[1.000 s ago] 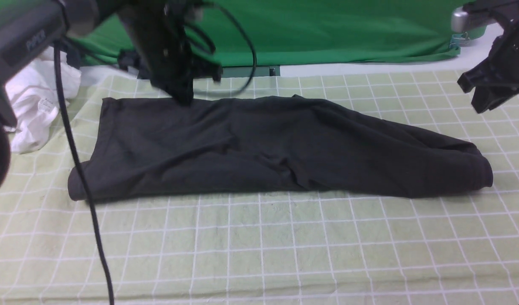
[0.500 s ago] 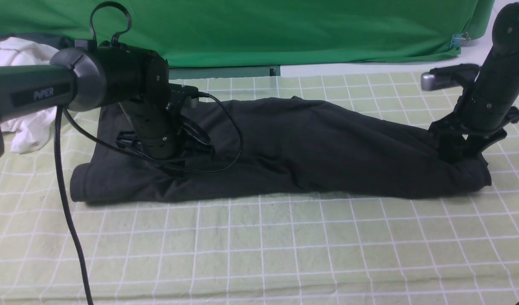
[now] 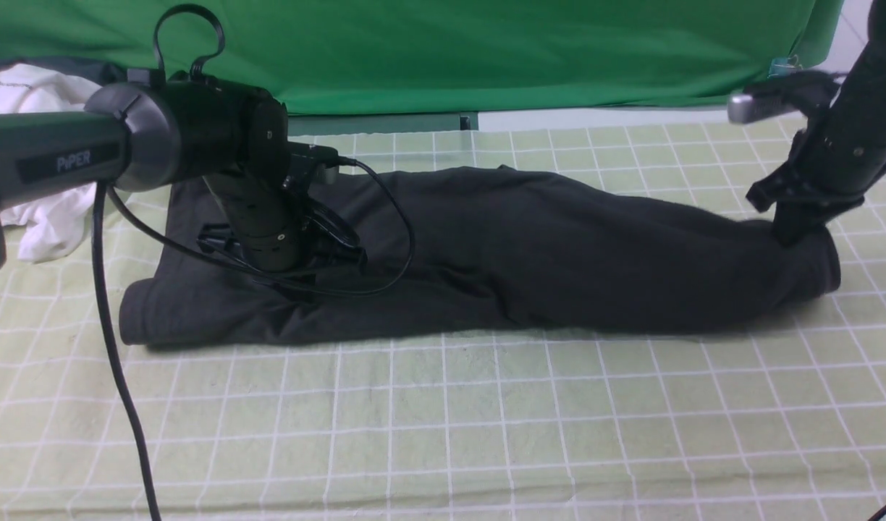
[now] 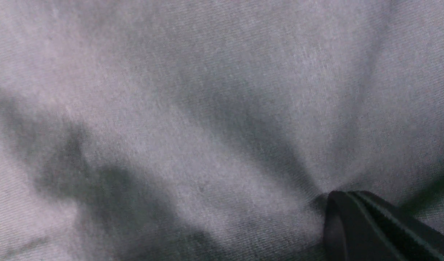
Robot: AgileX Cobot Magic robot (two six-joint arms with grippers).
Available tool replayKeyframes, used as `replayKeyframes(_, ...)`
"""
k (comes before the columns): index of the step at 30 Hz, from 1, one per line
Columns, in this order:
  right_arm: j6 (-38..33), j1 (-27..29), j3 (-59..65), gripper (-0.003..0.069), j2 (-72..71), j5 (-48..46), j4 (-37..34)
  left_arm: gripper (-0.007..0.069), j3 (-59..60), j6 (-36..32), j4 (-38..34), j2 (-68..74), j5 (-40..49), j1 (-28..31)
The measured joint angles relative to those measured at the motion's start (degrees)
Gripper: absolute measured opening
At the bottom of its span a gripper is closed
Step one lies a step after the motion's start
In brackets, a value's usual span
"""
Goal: Fold a long-sleeved shirt over a green coffee tablecloth.
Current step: 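Pull the folded dark garment lengthwise by its ends to straighten it flat on the table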
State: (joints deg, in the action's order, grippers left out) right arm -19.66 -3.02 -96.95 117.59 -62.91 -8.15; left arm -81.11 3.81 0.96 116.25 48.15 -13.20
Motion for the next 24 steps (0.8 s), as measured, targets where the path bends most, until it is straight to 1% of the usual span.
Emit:
replayKeyframes(9,-0.37,2.09,-0.77,0.004,2.94,3.86,1.96,0.0011,0.0,0.02,0.06,0.0,0.13,0.0)
replayKeyframes(12,-0.25,2.91,-0.77,0.0057,5.32,5.55,1.96,0.0011,0.0,0.02,0.06,0.0,0.29,0.0)
replayKeyframes(15,0.96,2.92,-0.77,0.0143,6.13,6.32,2.69,0.0011,0.06,0.02,0.0,-0.22,0.54,0.0)
replayKeyframes(16,2.42,3.02,-0.77,0.0201,6.13,6.32,3.48,0.0011,0.12,0.02,0.0,-0.65,0.84,0.0)
replayKeyframes(19,4.4,3.15,-1.07,0.0325,5.45,5.79,5.3,0.0011,0.31,0.33,0.07,-2.7,2.0,0.0)
replayKeyframes(21,4.88,3.2,-1.7,0.0369,4.28,4.37,6.47,0.0011,0.42,1.87,0.94,-5.73,3.03,0.12)
replayKeyframes(24,5.98,3.27,-2.66,0.0372,0.85,1.61,7.49,0.0011,0.42,5.61,3.15,-11.25,5.29,2.07)
